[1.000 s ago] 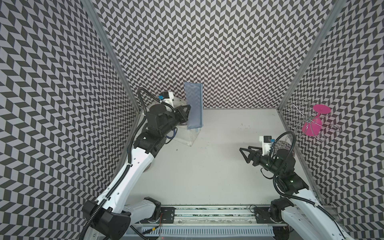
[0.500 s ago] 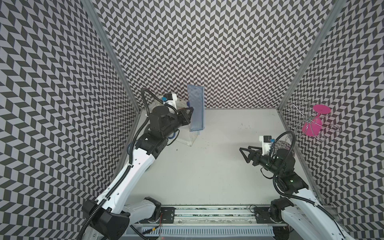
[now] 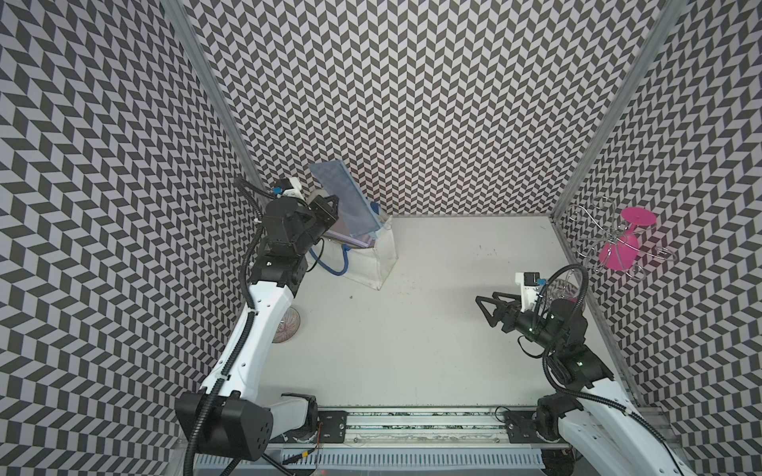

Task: Put the pencil pouch into the canvas bag
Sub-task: Place the pencil pouch in the canvas bag.

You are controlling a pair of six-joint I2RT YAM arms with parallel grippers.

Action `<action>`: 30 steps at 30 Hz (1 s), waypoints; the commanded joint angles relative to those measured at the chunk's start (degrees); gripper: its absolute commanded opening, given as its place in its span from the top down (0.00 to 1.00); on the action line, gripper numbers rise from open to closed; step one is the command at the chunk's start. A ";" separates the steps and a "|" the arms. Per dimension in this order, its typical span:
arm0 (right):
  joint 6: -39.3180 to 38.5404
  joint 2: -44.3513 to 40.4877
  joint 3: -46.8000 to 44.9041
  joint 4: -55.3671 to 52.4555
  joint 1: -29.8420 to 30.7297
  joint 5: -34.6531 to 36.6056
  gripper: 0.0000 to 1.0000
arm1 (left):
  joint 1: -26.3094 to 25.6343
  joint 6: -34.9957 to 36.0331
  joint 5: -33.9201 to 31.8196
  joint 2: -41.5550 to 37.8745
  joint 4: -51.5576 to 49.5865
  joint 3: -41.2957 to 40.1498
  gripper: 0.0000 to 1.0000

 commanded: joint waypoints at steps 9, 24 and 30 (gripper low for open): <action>1.05 -1.10 -1.71 5.58 0.38 -2.54 0.14 | 5.13 -6.73 -4.37 9.98 11.24 -2.95 1.00; 0.56 -1.58 -2.59 5.32 0.39 -1.78 0.14 | -1.04 -4.60 -12.85 11.46 2.03 -5.87 0.95; 0.43 -3.24 -2.50 3.92 0.38 -1.16 0.13 | -1.05 -1.19 -15.13 10.40 -1.12 -3.91 0.51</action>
